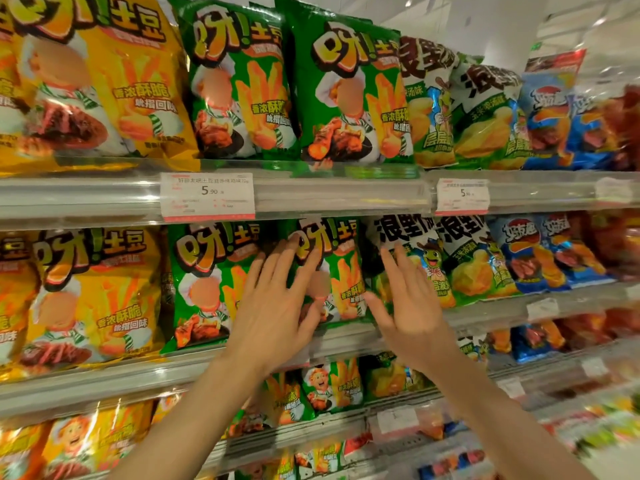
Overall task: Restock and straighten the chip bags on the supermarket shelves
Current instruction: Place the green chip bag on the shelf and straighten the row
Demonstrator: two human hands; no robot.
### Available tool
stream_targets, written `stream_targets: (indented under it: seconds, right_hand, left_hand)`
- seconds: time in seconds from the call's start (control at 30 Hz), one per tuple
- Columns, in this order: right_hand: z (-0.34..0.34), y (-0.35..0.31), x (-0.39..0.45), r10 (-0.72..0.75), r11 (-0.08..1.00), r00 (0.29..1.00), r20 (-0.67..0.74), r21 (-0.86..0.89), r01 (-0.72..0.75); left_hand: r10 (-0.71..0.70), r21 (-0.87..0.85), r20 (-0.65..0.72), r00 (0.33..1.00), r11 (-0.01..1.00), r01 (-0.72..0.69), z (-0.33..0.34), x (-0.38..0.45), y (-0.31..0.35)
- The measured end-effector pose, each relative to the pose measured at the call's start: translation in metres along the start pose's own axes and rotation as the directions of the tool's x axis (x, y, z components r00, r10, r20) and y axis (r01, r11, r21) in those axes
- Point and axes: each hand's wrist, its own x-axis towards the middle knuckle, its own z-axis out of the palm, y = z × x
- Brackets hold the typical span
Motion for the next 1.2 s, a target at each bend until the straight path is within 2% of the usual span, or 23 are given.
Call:
stream_targets:
  seconds: [0.2,0.37,0.53,0.67,0.9,1.2]
  right_hand:
    - [-0.018,0.054,-0.003,0.092,0.991,0.996,-0.022,0.099,-0.089]
    - [-0.037,0.124,0.009,-0.011,1.0,0.998,-0.064,0.028,0.013]
    - [-0.057,0.201,0.035,-0.126,0.99,0.992,-0.017,-0.059,0.125]
    - [-0.059,0.241,0.054,-0.211,0.967,0.975,0.067,-0.13,0.218]
    - [-0.034,0.264,0.071,-0.206,0.969,0.969,0.134,-0.11,0.221]
    - [-0.016,0.261,0.06,-0.11,0.988,0.992,0.062,-0.101,0.116]
  left_hand:
    - [0.012,-0.097,-0.096,0.995,0.995,-0.022,0.008,0.012,0.043]
    - [0.037,-0.088,-0.144,0.989,0.995,-0.05,0.03,0.047,0.099]
    - [-0.023,-0.031,-0.053,0.998,0.999,0.022,0.065,0.092,0.158]
    - [-0.08,0.028,0.03,0.996,0.996,0.079,0.095,0.12,0.179]
    - [-0.134,0.141,0.119,0.984,0.983,0.117,0.123,0.141,0.184]
    - [-0.172,0.196,0.053,0.984,0.968,0.158,0.142,0.136,0.188]
